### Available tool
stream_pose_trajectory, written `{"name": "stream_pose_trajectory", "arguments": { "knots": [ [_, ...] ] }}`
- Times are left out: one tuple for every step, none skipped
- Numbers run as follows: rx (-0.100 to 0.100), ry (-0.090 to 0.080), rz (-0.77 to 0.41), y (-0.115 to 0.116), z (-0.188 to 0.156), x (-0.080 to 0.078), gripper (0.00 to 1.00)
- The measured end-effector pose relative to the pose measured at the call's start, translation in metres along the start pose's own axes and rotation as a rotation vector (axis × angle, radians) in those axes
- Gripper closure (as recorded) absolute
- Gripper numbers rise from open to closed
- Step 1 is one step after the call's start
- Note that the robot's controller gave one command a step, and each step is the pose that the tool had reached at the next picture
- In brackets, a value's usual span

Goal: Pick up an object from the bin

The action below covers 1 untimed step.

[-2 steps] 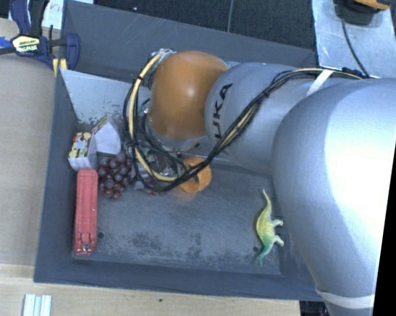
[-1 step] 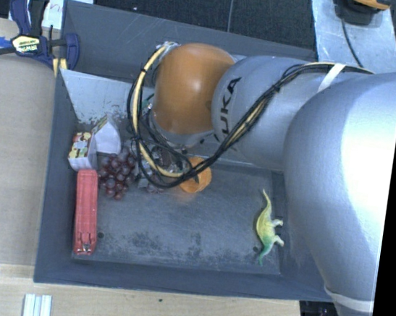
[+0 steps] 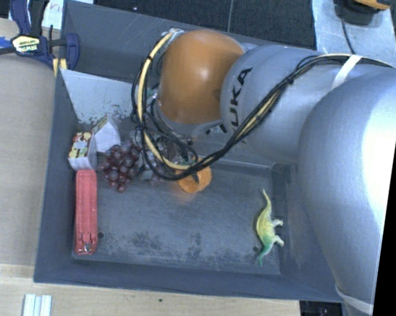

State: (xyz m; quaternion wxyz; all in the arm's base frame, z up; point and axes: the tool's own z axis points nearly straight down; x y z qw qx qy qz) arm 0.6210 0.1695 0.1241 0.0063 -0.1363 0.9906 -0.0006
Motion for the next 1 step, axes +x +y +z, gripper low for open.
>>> {"name": "stream_pose_trajectory", "arguments": {
  "knots": [
    [0.000, -0.001, 0.001, -0.0002, -0.0265, -0.0005, 1.00]
  ]
}}
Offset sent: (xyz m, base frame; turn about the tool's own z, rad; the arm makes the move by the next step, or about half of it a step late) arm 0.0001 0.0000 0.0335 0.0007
